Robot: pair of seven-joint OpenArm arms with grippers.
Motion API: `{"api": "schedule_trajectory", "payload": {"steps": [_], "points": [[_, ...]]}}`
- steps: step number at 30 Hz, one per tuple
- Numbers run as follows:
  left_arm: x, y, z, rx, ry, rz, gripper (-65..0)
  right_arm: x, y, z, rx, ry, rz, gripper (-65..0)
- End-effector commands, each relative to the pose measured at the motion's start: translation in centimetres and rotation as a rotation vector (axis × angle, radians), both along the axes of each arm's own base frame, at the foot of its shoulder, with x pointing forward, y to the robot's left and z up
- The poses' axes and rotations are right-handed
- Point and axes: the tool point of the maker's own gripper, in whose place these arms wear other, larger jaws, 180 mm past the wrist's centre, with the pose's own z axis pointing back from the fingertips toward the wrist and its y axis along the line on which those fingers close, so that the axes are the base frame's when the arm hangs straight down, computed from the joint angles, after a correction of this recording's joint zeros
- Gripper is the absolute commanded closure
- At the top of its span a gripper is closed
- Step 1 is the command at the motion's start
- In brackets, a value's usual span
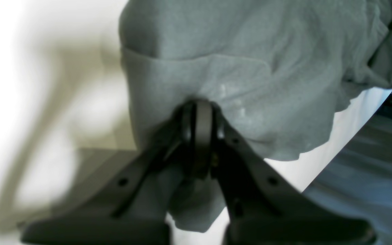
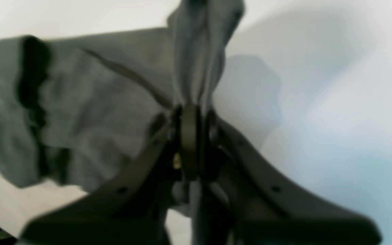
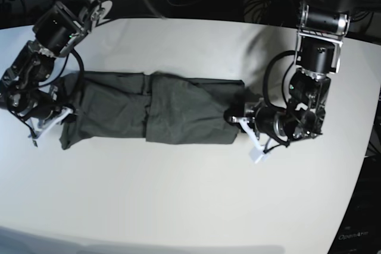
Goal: Fold the T-shirt properly
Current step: 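Grasp the bundle end with the right gripper and lift it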
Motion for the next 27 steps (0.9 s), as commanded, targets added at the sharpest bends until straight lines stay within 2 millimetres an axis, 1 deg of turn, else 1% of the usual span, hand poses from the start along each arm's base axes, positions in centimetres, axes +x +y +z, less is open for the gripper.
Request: {"api": "schedule_trajectory", "payload": {"steps": [1, 3, 6, 8, 10, 13, 16, 22, 27], "points": [[-0.2, 2.0, -0.8, 0.098, 0.022, 0.003, -1.8, 0.6, -0.2, 1.0, -0.015, -0.026, 0.012, -0.9], [-0.2, 1.9, -0.8, 0.098, 0.021, 0.002, -1.8, 0.7, 0.3, 0.9, -0.017, -0.022, 0.034, -0.9], [-0.2, 2.0, -0.9, 0.099, 0.021, 0.001, -1.8, 1.1, 2.0, 0.7, -0.002, -0.021, 0.066, -0.9], [-0.2, 1.9, -0.8, 0.098, 0.021, 0.002, -1.8, 1.1, 2.4, 0.6, 0.002, -0.021, 0.075, -0.9], [-0.3, 1.9, -0.9, 0.096, 0.023, 0.002, -1.8, 1.4, 3.5, 0.6, 0.004, -0.020, 0.108, -0.9], [-0.3, 1.9, -0.9, 0.097, 0.023, 0.001, -1.8, 1.8, 4.6, 0.7, -0.008, -0.019, 0.151, -0.9], [-0.3, 1.9, -0.9, 0.099, 0.024, -0.001, -1.8, 2.4, 6.4, 0.8, -0.031, -0.017, 0.232, -0.9], [-0.4, 1.9, -1.0, 0.102, 0.026, -0.004, -1.8, 2.8, 8.9, 0.9, -0.057, -0.012, 0.339, -0.9], [-0.4, 1.9, -1.0, 0.100, 0.026, -0.004, -1.8, 3.2, 11.0, 1.1, -0.038, -0.024, 0.375, -0.9]]}}
